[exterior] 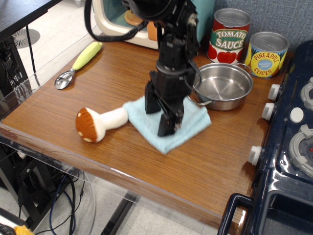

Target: Slide the blue cloth to the bottom right corner of the table

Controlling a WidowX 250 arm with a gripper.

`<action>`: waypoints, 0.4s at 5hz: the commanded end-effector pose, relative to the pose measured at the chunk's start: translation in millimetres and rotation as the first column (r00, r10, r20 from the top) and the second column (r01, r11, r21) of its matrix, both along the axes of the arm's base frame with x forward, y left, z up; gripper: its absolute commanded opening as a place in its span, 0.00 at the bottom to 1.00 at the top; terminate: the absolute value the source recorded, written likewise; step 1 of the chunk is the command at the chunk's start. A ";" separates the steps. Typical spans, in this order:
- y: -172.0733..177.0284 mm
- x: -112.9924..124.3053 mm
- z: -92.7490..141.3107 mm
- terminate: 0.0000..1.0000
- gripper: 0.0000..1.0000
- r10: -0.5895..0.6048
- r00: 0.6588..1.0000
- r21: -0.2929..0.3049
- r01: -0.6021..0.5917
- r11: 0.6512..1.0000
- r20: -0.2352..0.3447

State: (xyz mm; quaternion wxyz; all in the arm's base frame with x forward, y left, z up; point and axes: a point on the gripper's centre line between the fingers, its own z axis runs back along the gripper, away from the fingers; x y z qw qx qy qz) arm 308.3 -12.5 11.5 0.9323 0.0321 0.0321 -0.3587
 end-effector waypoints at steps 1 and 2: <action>-24.8 -35.2 11.0 0.00 1.00 -0.164 0.986 -0.022 0.165 0.986 0.026; -40.5 -44.8 14.9 0.00 1.00 -0.230 0.973 -0.047 0.232 0.972 0.032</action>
